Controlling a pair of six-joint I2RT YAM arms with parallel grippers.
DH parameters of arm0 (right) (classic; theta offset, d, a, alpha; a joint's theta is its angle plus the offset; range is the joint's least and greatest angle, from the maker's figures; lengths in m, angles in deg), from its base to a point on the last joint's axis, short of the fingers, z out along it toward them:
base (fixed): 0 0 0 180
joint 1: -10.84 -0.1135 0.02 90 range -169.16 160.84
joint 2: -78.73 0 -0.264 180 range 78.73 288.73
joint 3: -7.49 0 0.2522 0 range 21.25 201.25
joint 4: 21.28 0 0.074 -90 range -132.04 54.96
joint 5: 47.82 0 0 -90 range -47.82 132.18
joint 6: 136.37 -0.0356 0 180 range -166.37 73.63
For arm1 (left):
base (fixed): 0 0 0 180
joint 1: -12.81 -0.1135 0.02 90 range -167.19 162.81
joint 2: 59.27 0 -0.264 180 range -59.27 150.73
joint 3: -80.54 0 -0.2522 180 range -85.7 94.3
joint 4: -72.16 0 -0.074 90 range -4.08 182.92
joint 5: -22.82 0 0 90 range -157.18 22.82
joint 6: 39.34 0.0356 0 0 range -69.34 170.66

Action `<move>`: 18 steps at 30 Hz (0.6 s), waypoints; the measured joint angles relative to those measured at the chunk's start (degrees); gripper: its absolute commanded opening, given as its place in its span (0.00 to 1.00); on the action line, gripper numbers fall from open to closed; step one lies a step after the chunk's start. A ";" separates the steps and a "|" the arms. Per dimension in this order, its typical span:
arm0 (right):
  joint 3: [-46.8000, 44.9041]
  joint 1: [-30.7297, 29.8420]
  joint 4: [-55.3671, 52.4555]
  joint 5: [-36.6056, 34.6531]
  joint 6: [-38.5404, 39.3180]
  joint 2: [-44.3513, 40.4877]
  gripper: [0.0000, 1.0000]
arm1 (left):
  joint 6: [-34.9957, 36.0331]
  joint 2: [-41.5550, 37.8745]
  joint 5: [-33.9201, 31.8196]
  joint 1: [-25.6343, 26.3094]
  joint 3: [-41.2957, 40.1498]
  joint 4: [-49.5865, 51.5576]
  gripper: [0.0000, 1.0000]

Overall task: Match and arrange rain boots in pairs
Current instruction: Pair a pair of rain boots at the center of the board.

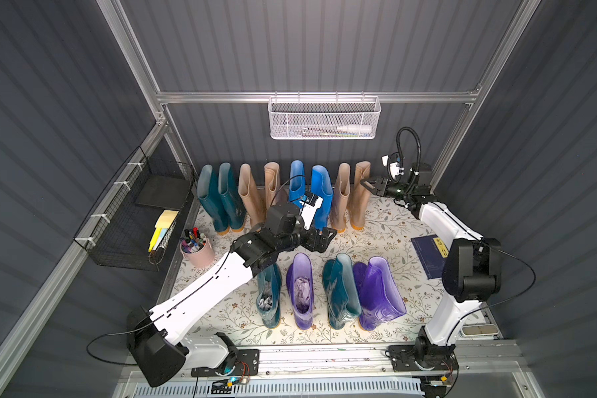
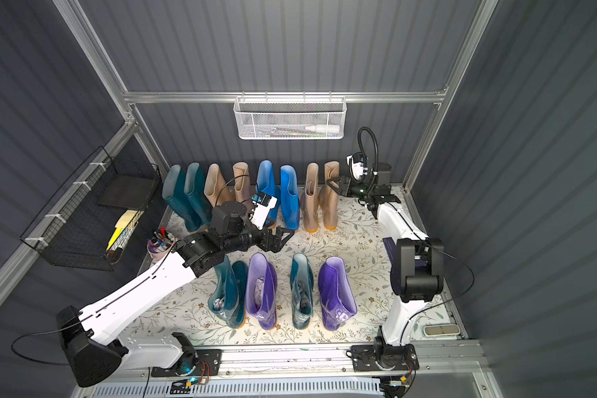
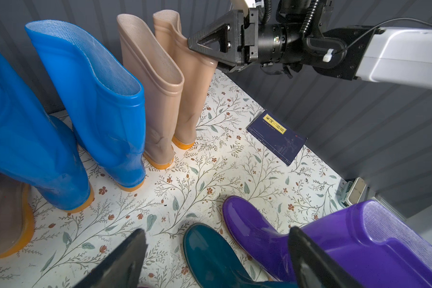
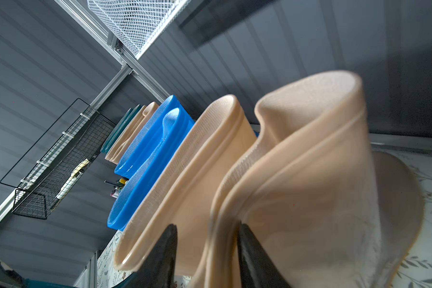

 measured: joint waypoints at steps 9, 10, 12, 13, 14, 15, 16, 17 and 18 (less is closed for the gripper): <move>0.02 -0.13 -4.02 -3.37 2.32 -6.16 0.52 | 0.00 0.00 -0.42 0.00 0.17 0.20 0.91; 0.02 -0.20 -4.74 -3.76 2.60 -6.78 0.52 | 0.00 0.00 -0.48 0.00 0.33 0.39 0.91; 0.02 -0.37 -6.05 -4.52 3.19 -7.85 0.53 | 0.00 -0.04 -0.66 0.00 0.46 0.42 0.91; 0.02 -0.50 -6.80 -4.94 3.50 -8.44 0.53 | 0.00 -0.07 -0.85 0.00 0.48 0.48 0.91; 0.02 -0.63 -7.80 -5.42 3.74 -9.20 0.53 | 0.02 -0.11 -1.03 0.00 0.50 0.55 0.91; 0.02 -0.81 -8.57 -5.88 3.93 -9.86 0.53 | 0.04 -0.13 -1.16 0.00 0.72 0.96 0.91; 0.02 -1.05 -9.62 -6.62 4.22 -10.78 0.53 | 0.13 -0.13 -1.49 0.00 1.22 1.81 0.90; 0.02 -1.36 -10.84 -7.48 4.48 -11.82 0.53 | 0.50 -0.13 -1.79 0.00 1.92 2.73 0.90; 0.02 -1.75 -11.93 -8.37 4.66 -12.92 0.53 | 1.01 -0.17 -2.23 0.00 2.71 3.65 0.90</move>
